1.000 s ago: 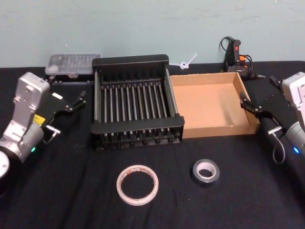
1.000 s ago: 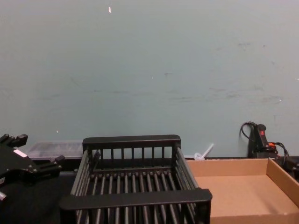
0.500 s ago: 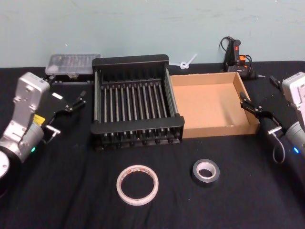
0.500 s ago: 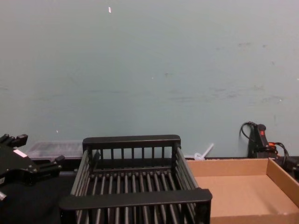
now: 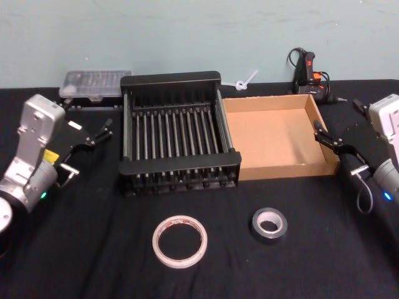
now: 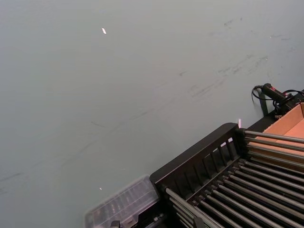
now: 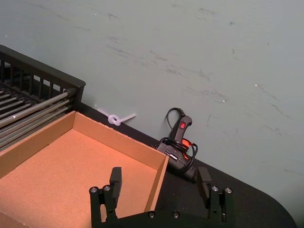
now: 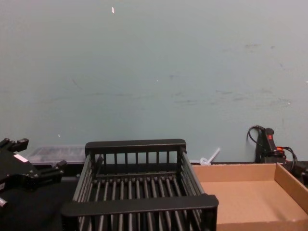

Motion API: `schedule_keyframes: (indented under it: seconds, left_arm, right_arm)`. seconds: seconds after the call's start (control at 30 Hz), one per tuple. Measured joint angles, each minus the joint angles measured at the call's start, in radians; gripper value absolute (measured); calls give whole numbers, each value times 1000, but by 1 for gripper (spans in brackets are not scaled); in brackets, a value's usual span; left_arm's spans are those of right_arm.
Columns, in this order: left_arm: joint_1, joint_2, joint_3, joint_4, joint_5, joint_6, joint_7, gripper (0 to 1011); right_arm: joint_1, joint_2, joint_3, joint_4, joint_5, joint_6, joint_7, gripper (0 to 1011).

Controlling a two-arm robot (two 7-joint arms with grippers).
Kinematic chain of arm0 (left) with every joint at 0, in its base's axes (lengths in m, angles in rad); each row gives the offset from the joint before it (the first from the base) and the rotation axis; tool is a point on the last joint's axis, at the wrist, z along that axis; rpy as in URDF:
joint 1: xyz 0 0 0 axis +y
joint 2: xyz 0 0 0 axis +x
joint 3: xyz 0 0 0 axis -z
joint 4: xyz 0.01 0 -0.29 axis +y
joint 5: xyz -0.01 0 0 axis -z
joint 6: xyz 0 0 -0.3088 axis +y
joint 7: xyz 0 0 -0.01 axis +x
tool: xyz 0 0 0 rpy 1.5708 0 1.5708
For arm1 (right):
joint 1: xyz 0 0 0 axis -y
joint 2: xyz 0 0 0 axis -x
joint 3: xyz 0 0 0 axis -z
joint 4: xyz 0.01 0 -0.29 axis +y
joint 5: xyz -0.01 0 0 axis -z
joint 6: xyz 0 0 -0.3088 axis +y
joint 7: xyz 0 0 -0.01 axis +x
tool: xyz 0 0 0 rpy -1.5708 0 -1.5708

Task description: Pick up the white tape and place it into the black box , Pick up the silver tape and place it into the brown box.

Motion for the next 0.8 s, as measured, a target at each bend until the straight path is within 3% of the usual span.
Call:
schedule_keyframes:
  seconds: [0.8]
  left_arm:
    - [0,0,0,0,0,0,0,1001]
  right_arm:
    - [0,-1,1,0,0,0,0,1002]
